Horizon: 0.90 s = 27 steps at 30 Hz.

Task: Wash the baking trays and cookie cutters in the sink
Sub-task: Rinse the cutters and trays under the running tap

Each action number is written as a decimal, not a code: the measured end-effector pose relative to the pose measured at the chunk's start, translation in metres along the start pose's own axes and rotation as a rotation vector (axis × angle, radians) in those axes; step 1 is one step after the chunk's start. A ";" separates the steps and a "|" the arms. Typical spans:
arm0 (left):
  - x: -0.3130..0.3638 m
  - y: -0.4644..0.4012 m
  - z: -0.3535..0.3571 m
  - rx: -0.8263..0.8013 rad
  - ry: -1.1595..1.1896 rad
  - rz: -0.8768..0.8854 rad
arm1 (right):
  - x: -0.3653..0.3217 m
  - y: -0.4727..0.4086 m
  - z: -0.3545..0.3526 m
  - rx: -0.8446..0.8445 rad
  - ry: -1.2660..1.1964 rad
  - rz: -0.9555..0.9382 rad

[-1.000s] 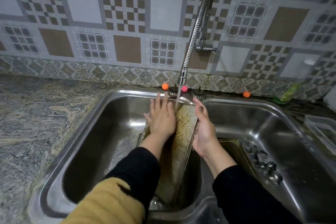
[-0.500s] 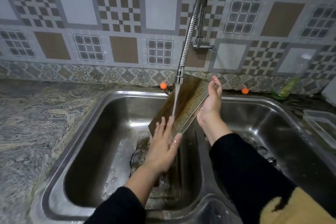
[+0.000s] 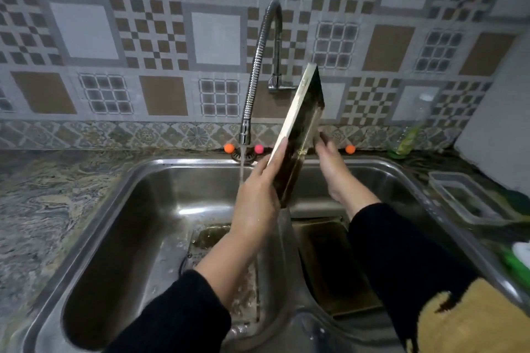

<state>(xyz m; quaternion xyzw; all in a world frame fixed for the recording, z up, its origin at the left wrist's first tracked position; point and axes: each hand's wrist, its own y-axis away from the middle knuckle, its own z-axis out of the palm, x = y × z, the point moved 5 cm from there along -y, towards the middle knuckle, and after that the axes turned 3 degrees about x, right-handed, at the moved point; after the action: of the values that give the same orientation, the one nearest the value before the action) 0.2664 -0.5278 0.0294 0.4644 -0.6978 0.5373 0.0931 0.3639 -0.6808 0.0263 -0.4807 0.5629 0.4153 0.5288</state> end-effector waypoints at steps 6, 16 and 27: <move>0.016 0.008 0.049 -0.040 0.403 -0.272 | 0.039 0.011 -0.060 0.094 0.061 0.016; -0.034 0.072 0.121 -0.586 -0.252 -0.456 | 0.132 0.032 -0.155 0.126 0.437 0.279; -0.057 0.093 0.125 -0.628 -0.633 -0.459 | 0.218 0.036 -0.163 -0.064 0.893 0.464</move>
<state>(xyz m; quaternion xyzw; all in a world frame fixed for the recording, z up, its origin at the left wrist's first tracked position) 0.2744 -0.6023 -0.1187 0.6957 -0.6997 0.0998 0.1282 0.3013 -0.8556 -0.1760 -0.4898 0.8132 0.2926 0.1151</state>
